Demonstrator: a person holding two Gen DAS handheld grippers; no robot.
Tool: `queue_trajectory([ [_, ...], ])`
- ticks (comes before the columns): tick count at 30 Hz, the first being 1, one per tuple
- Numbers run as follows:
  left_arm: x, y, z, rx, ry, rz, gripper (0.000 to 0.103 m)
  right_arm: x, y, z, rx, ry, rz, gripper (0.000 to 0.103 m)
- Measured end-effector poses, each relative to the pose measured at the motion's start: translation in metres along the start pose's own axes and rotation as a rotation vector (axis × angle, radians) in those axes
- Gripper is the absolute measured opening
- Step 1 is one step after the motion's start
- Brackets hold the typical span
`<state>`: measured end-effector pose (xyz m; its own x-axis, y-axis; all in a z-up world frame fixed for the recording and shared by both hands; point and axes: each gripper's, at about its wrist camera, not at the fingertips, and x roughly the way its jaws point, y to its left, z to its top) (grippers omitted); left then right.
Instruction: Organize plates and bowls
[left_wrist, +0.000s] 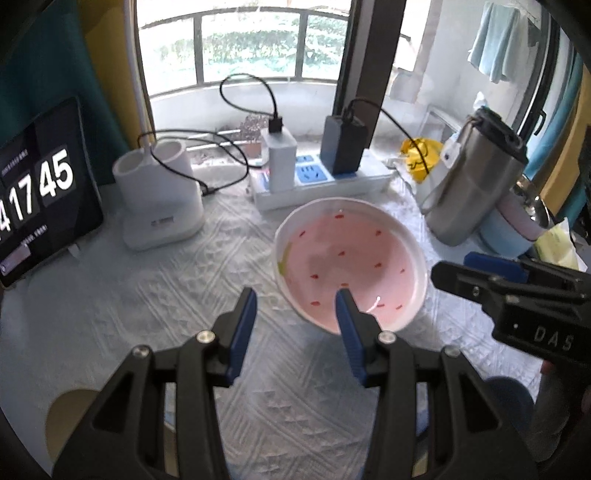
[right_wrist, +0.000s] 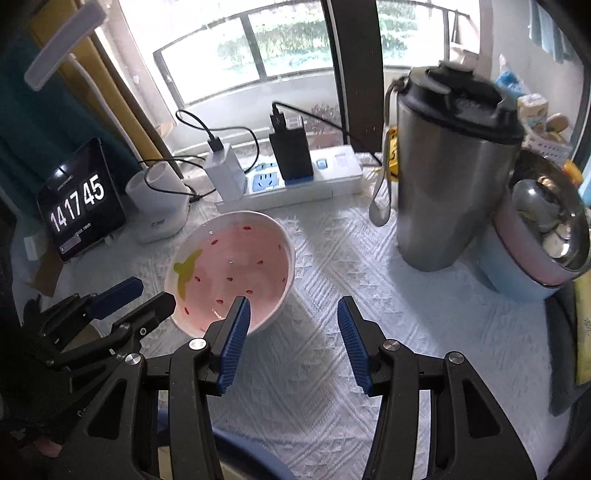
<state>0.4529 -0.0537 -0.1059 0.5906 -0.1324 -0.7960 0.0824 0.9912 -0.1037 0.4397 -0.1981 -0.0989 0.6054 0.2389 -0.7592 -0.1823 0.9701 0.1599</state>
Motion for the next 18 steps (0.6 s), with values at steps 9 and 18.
queue_trajectory([
  [9, 0.018, 0.0, 0.007, 0.009, 0.054, 0.02, 0.046, 0.043, 0.001, 0.02, 0.042, 0.179, 0.048, 0.053],
  [18, 0.041, -0.007, 0.008, 0.05, 0.106, 0.007, 0.046, 0.062, 0.006, 0.03, 0.02, 0.22, 0.043, 0.035],
])
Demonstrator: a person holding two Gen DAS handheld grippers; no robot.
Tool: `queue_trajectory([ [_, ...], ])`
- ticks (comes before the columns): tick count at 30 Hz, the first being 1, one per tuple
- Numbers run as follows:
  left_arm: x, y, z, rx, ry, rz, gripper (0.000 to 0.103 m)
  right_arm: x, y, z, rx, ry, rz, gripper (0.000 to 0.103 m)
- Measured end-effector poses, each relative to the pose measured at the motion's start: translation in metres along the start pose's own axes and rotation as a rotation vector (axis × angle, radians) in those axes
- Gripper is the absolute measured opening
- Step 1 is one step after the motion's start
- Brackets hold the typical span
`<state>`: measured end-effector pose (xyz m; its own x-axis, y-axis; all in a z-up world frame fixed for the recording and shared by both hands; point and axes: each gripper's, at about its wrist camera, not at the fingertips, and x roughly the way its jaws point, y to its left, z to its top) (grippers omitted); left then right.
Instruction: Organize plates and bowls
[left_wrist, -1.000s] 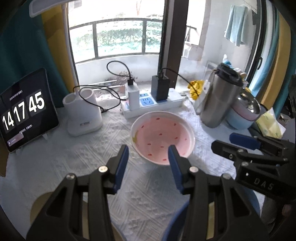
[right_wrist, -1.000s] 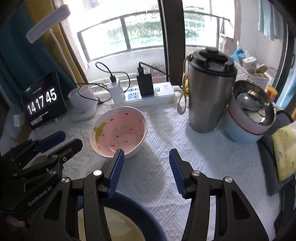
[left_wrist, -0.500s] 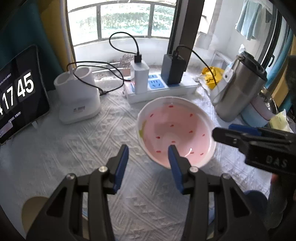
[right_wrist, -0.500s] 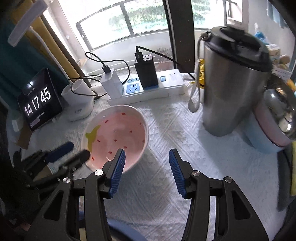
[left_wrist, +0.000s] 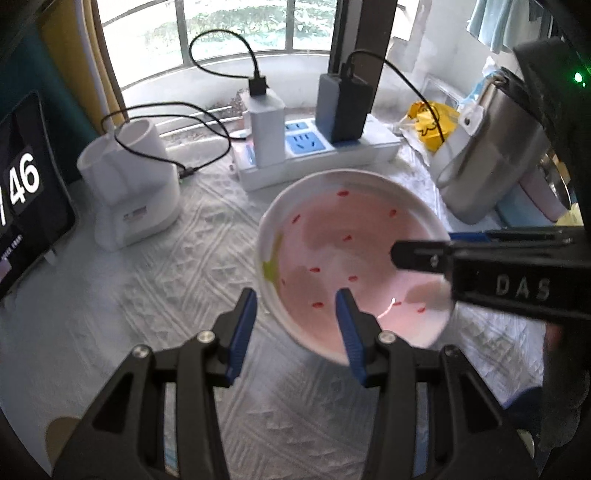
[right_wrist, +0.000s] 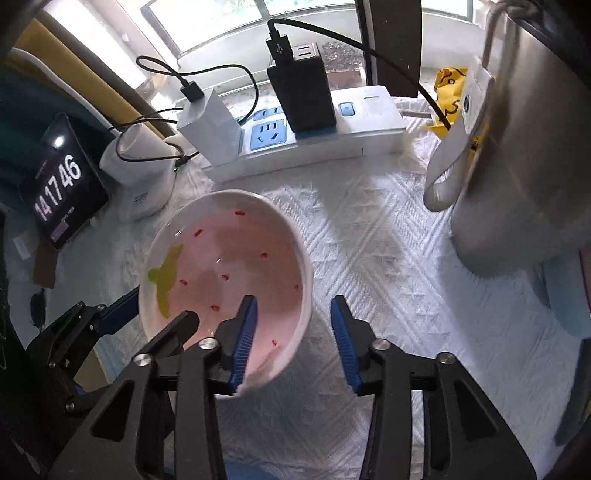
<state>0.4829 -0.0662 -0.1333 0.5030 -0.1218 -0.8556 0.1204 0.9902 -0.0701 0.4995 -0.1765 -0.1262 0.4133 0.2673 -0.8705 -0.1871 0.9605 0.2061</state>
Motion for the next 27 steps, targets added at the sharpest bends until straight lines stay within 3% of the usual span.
queue_trajectory([
  [4, 0.003, -0.002, 0.001, -0.004, -0.011, -0.005, 0.045, 0.007, 0.001, 0.005, -0.005, 0.016, -0.003, 0.018],
  [7, 0.003, -0.002, 0.001, -0.01, -0.024, -0.008, 0.037, 0.014, 0.007, 0.008, -0.023, 0.032, -0.027, 0.018],
  [14, 0.005, 0.002, 0.002, -0.032, -0.029, -0.017, 0.034, 0.019, 0.02, 0.009, -0.096, 0.013, -0.131, 0.013],
  [19, 0.003, 0.005, 0.001, -0.043, -0.026, -0.032, 0.033, 0.012, 0.021, 0.008, -0.084, -0.014, -0.116, 0.01],
  [27, -0.02, 0.005, 0.001, -0.031, -0.095, -0.003, 0.033, -0.008, 0.029, 0.002, -0.096, -0.07, -0.12, 0.01],
])
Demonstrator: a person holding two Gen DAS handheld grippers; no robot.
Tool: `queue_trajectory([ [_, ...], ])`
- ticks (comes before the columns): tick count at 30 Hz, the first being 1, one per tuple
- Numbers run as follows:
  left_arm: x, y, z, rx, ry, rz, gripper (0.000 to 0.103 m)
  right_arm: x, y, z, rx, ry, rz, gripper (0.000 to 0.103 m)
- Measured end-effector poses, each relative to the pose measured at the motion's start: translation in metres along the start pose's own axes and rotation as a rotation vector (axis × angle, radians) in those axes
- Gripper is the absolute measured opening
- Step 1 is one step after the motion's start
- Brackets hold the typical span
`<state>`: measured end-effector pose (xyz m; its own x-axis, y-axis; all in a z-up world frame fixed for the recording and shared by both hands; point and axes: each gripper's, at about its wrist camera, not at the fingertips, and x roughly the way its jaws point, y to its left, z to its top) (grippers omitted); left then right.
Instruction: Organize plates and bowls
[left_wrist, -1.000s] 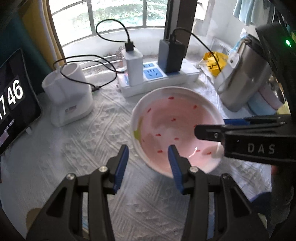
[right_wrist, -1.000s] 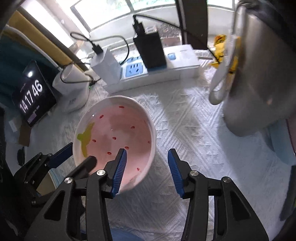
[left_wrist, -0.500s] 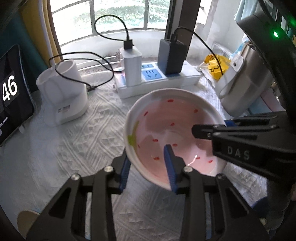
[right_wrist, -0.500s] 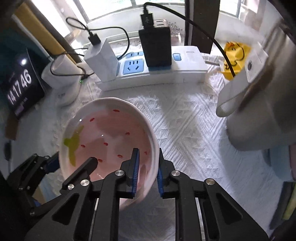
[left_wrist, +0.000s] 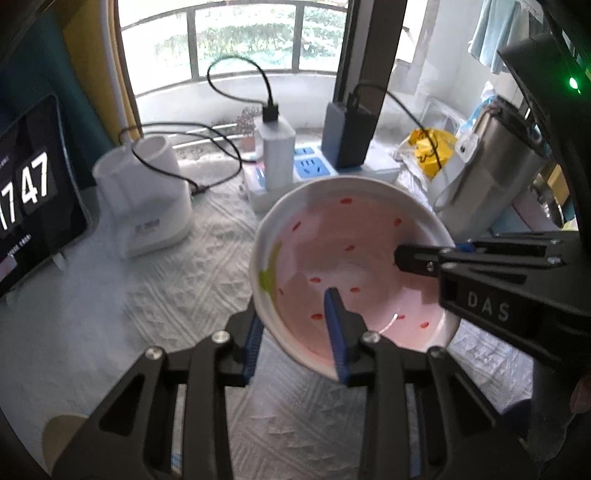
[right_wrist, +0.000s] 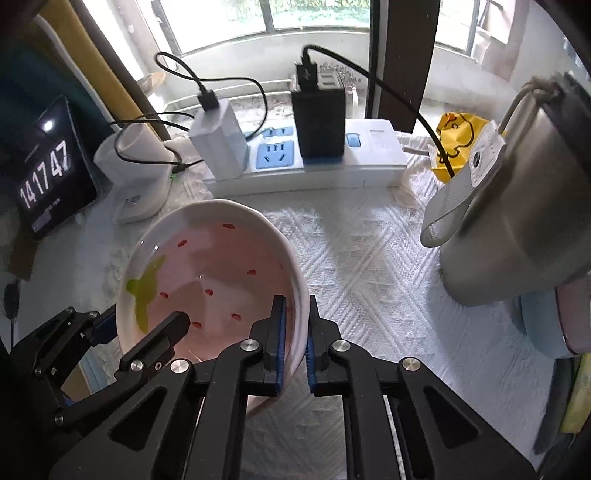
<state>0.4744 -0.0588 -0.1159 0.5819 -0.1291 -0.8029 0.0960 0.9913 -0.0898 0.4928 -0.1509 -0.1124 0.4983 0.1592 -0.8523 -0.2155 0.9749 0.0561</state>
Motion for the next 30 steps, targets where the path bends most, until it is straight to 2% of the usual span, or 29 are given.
queue_trajectory([
  [13, -0.04, 0.002, 0.003, -0.014, -0.07, -0.041, 0.033, -0.052, 0.004, -0.001, 0.023, -0.113, 0.009, 0.01],
  [30, -0.091, -0.007, -0.008, -0.006, -0.136, -0.061, 0.033, -0.105, 0.015, -0.019, 0.013, -0.192, -0.002, 0.01],
])
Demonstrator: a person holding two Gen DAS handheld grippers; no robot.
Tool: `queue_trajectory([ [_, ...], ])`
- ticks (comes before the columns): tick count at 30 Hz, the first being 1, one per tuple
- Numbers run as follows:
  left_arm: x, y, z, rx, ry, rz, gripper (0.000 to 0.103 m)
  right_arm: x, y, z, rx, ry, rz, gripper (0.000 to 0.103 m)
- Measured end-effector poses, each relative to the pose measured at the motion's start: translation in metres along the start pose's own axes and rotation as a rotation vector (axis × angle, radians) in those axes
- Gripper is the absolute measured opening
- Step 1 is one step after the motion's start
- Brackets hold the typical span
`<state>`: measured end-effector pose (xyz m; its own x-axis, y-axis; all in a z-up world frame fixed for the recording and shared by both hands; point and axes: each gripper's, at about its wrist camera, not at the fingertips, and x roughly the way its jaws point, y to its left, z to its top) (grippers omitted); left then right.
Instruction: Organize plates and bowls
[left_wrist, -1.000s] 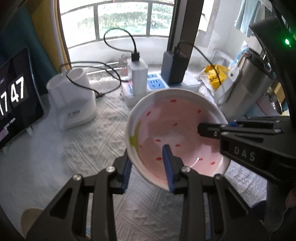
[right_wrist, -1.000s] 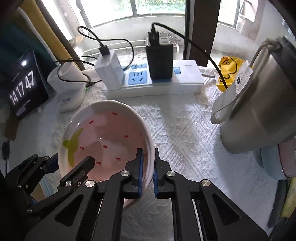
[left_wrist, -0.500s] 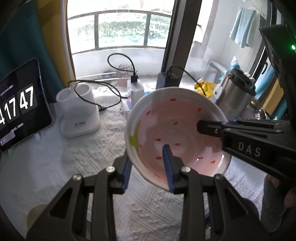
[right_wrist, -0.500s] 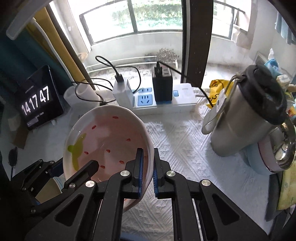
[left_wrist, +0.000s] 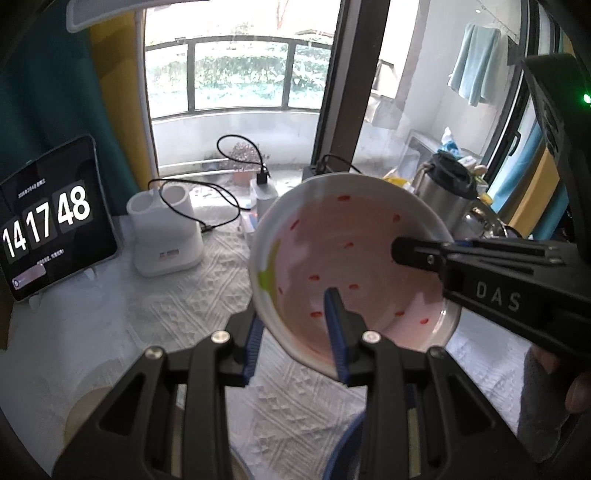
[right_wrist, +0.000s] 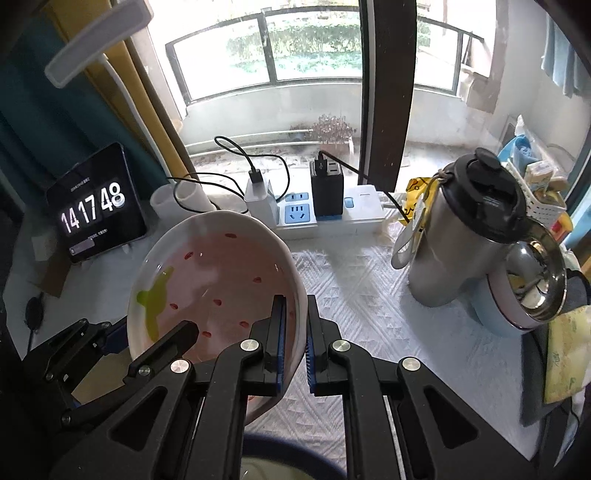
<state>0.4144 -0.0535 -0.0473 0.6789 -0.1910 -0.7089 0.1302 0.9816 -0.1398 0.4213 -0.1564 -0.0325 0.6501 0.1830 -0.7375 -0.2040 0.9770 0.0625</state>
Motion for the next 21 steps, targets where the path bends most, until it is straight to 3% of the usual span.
queue_trajectory([
  [21, -0.044, -0.017, -0.032, 0.016, -0.018, -0.023, 0.033, -0.045, 0.004, -0.045, 0.023, -0.032, -0.008, 0.01],
])
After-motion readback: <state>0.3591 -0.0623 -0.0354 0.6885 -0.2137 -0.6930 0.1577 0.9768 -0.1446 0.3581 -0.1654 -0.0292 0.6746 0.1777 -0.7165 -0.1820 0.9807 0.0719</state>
